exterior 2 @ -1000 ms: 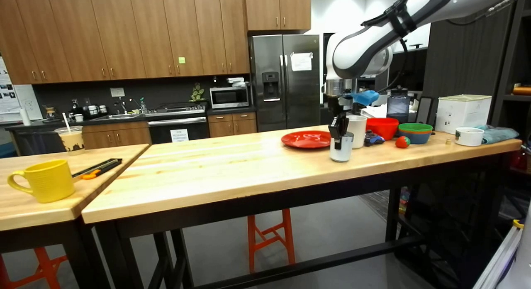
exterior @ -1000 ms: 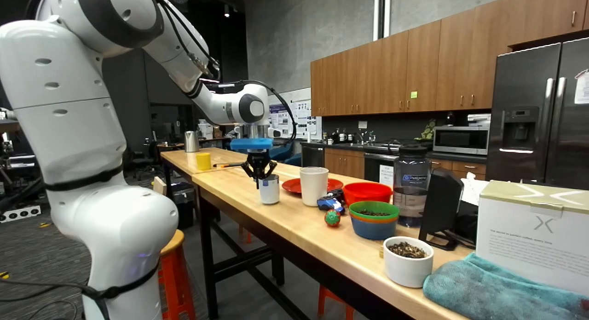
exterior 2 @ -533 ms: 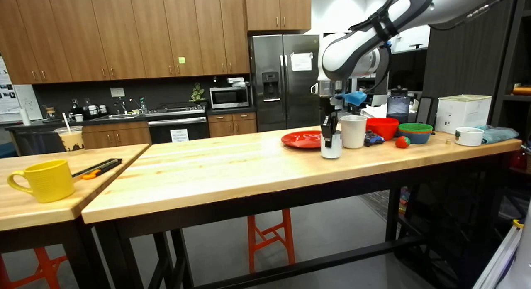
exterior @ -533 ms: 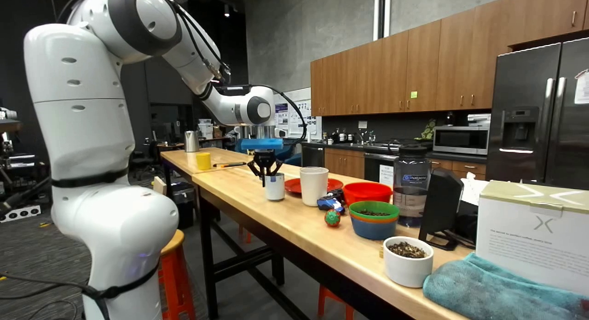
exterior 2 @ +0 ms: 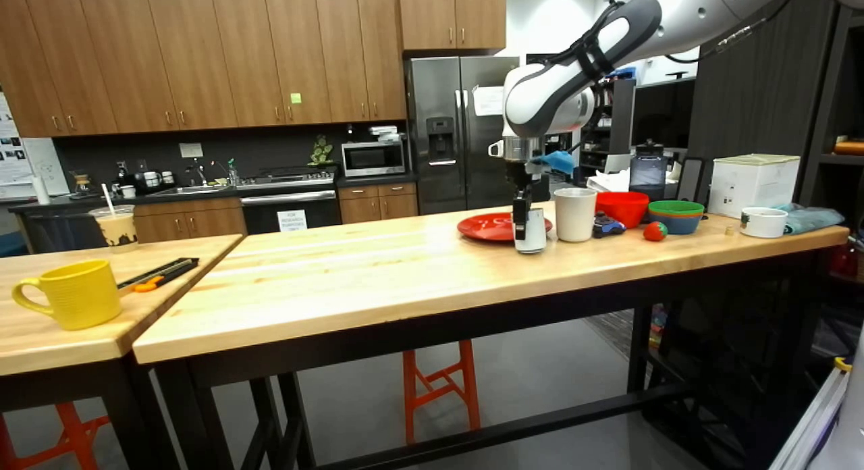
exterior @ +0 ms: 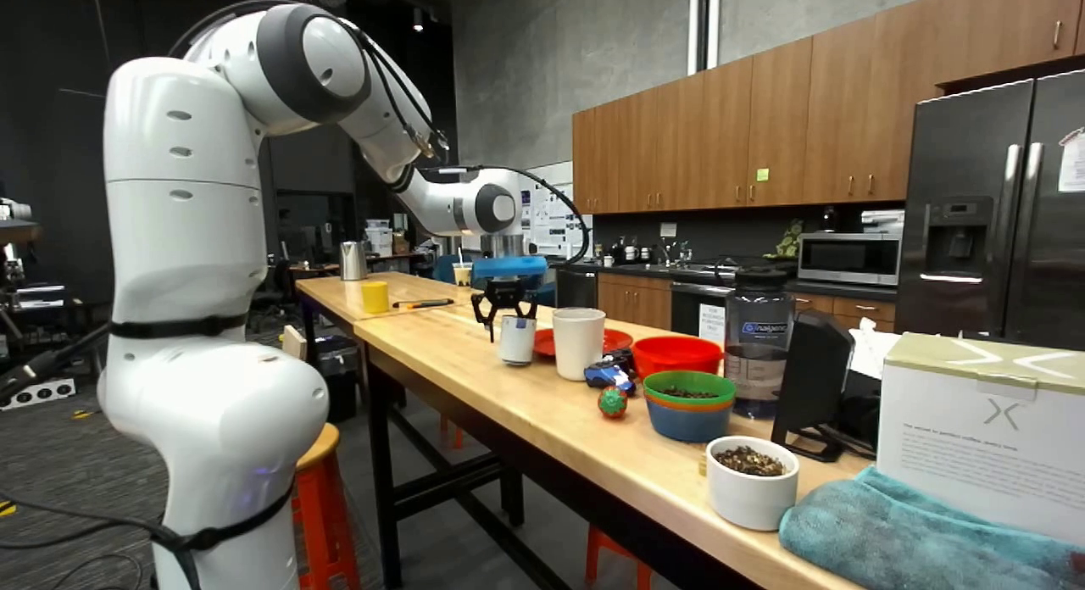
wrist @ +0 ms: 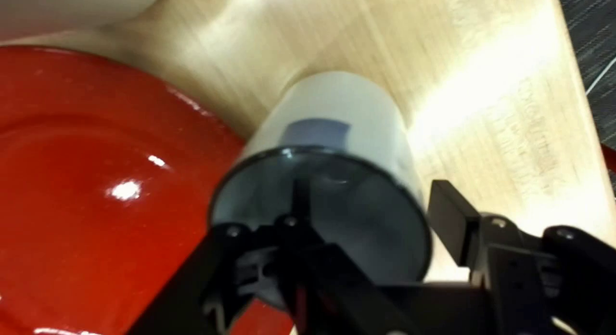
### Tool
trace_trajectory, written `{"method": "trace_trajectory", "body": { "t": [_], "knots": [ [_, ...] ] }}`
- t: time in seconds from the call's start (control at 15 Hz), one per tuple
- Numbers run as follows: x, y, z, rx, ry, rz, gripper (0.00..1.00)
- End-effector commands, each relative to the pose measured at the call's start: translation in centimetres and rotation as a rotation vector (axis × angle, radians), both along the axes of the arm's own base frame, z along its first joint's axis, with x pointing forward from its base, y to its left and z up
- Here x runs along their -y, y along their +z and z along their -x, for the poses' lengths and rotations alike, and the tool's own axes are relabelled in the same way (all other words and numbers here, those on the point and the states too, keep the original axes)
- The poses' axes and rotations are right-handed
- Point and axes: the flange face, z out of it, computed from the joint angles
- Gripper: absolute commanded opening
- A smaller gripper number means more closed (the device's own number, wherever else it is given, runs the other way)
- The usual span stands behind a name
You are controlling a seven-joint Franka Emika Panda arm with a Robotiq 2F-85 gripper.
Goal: Pick up the white cup from the red plate and place it on the table
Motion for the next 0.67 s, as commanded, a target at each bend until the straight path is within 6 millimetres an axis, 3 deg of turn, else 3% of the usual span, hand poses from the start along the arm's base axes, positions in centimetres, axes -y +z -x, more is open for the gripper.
{"method": "trace_trajectory", "body": {
  "t": [0.0,0.07,0.6],
  "knots": [
    [2.2,3.6,-2.8,0.028,0.095,0.067,0.95],
    [2.7,4.7,-3.4,0.041,0.11,0.079,1.0],
    [4.8,12.6,-7.1,0.182,0.167,0.155,1.0]
  ]
}}
